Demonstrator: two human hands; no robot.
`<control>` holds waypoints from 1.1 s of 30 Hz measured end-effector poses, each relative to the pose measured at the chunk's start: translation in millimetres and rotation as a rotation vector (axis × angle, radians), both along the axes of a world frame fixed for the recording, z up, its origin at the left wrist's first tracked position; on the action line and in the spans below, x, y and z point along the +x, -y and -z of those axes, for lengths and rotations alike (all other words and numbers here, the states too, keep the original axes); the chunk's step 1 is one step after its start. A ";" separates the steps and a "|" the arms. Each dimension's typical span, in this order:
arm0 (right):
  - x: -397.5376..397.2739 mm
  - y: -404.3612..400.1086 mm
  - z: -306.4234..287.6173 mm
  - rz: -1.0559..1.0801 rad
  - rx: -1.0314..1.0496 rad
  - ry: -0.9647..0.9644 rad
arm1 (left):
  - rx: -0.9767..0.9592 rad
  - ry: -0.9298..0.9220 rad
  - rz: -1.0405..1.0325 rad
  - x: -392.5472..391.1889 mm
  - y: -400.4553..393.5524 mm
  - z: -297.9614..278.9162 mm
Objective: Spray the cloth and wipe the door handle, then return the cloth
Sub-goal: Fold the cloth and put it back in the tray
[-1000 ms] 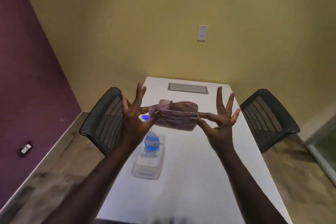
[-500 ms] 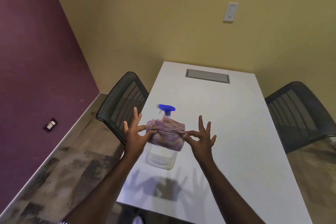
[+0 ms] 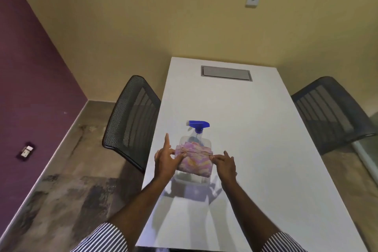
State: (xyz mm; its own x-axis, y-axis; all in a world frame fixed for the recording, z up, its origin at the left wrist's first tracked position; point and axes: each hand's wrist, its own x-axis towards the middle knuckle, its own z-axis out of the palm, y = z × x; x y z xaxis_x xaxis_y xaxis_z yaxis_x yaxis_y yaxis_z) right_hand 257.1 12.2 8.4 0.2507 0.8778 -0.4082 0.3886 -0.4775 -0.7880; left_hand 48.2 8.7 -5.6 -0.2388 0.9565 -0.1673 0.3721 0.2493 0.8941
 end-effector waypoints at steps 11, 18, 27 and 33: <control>-3.1 -2.0 52.6 -0.034 -0.039 0.221 | -0.097 -0.113 0.112 0.8 -0.7 43.4; -5.5 -5.8 67.5 -0.072 -0.015 0.290 | -0.082 -0.225 0.177 -0.2 -6.2 54.1; -0.7 -19.7 75.6 -0.334 -0.014 0.529 | 0.070 -0.640 0.357 0.2 -15.0 61.0; -0.3 -26.1 82.2 -0.617 0.048 0.925 | 0.082 -0.864 0.421 14.5 -22.0 57.3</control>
